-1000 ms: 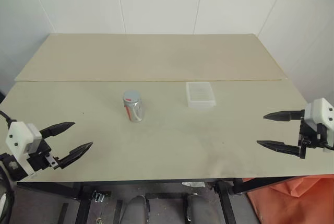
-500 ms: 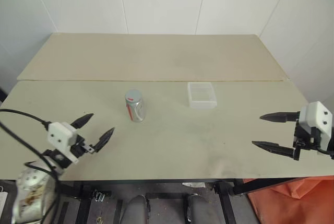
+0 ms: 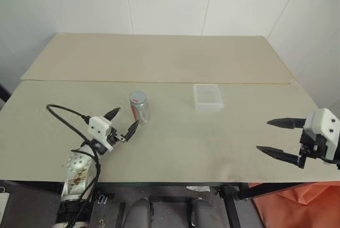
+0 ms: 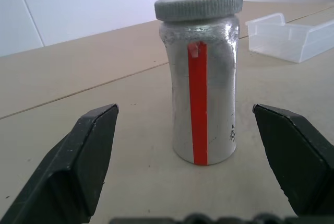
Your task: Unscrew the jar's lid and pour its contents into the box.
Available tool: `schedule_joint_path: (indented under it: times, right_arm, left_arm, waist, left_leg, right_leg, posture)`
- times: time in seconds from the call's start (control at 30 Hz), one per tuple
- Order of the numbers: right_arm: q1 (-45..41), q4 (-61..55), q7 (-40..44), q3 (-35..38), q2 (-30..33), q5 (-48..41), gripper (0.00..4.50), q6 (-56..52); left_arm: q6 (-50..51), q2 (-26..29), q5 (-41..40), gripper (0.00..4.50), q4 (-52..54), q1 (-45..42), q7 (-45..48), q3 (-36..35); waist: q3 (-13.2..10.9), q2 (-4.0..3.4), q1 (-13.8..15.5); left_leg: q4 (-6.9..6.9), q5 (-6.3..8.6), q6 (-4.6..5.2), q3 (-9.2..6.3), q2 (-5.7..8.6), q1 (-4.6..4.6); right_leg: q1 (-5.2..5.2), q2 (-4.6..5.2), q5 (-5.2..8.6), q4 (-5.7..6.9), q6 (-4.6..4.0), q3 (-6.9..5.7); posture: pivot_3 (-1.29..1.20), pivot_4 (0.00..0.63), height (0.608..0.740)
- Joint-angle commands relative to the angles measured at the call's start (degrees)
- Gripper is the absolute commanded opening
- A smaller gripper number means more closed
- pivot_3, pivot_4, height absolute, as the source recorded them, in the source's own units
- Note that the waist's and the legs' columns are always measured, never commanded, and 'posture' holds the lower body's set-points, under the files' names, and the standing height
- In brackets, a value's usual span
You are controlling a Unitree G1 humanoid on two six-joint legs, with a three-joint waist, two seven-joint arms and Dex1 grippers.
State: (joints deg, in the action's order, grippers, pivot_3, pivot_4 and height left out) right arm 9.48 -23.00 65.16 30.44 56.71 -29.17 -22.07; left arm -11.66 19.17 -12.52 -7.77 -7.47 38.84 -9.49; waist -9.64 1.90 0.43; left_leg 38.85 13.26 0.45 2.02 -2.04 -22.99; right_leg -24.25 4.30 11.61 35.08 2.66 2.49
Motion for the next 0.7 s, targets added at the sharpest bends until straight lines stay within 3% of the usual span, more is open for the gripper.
schedule_joint_path:
  times: [0.03,0.3,0.7]
  right_arm:
    - [-0.92,-2.12,-1.73,2.54,-0.18,-1.62,4.5,-1.06]
    - [0.94,-5.81,-5.23,1.95,-1.69,-1.14,4.5,-1.78]
    - [3.58,-7.41,-6.75,4.51,-2.38,-1.31,4.5,-2.38]
  left_arm:
    - [-2.68,0.1,-1.4,4.49,-2.37,-2.43,1.33,0.47]
    - [-5.4,-0.89,-0.57,4.49,-12.05,-10.47,0.97,1.54]
    - [-6.49,-3.2,-1.28,4.49,-19.39,-15.33,3.3,3.35]
  waist:
    - [0.0,0.0,-0.09]
    - [0.0,0.0,0.27]
    - [0.0,0.0,0.23]
  left_leg:
    - [0.0,0.0,0.0,0.0,0.0,0.0]
    - [0.02,0.0,0.01,-0.05,0.04,-0.04]
    - [0.05,-0.01,0.01,-0.11,0.08,-0.14]
  right_leg:
    - [-0.01,0.0,0.0,0.01,0.0,0.0]
    - [0.02,0.0,-0.18,-0.01,0.31,-0.01]
    - [-0.01,0.01,-0.25,-0.06,0.41,-0.01]
  posture:
    - [0.0,0.15,0.74]
    - [0.0,0.15,0.74]
    - [0.0,0.15,0.74]
